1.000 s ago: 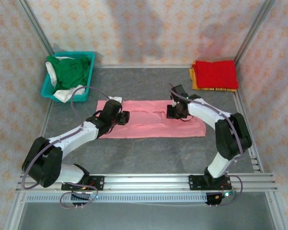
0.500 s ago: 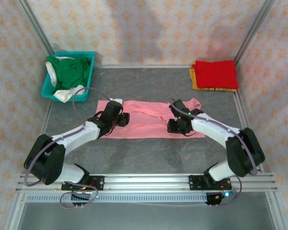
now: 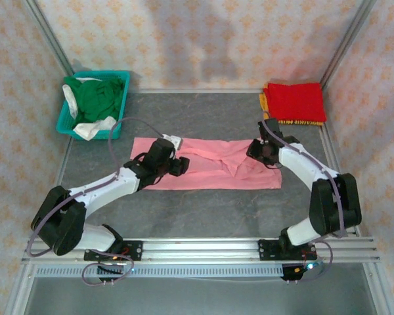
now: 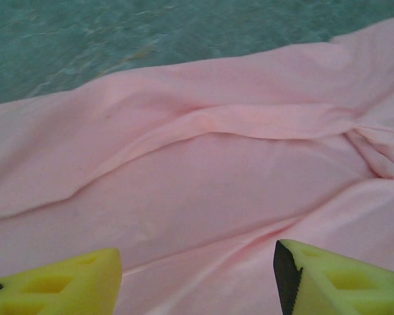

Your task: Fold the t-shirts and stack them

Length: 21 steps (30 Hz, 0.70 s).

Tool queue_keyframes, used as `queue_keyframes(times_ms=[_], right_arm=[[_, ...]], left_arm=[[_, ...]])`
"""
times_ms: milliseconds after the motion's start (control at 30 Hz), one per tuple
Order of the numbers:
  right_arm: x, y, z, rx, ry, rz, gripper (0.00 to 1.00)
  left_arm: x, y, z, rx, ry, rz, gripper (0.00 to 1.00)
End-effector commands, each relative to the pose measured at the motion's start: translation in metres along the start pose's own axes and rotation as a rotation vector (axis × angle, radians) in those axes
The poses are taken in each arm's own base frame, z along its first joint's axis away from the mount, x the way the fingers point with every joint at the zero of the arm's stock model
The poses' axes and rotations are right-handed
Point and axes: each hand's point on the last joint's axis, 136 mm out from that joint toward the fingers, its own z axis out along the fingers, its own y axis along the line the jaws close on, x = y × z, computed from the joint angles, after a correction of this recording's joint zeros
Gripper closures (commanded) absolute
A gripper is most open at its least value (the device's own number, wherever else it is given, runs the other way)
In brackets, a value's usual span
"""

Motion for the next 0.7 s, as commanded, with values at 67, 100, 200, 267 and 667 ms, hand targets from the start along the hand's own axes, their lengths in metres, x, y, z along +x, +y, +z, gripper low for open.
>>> queue_keyframes(times_ms=[67,100,200,267,667], right_arm=[[0.002,-0.018,0.016,0.119,0.036,-0.032,0.59],[0.004,-0.019,0.020,0.126,0.046,-0.030,0.60],[0.006,-0.021,0.030,0.143,0.058,-0.036,0.64],[0.005,-0.026,0.031,0.168,0.056,-0.044,0.74],[0.040,-0.065,0.013,0.212,-0.020,0.021,1.00]], left_arm=[[-0.005,-0.001,0.001,-0.007,-0.003,0.030,0.36],[-0.005,0.000,0.002,-0.009,0.001,0.030,0.36],[-0.006,-0.001,0.005,-0.006,0.000,0.031,0.36],[-0.007,-0.001,0.005,-0.008,0.001,0.030,0.36],[0.001,0.006,0.012,-0.049,0.028,0.028,0.36]])
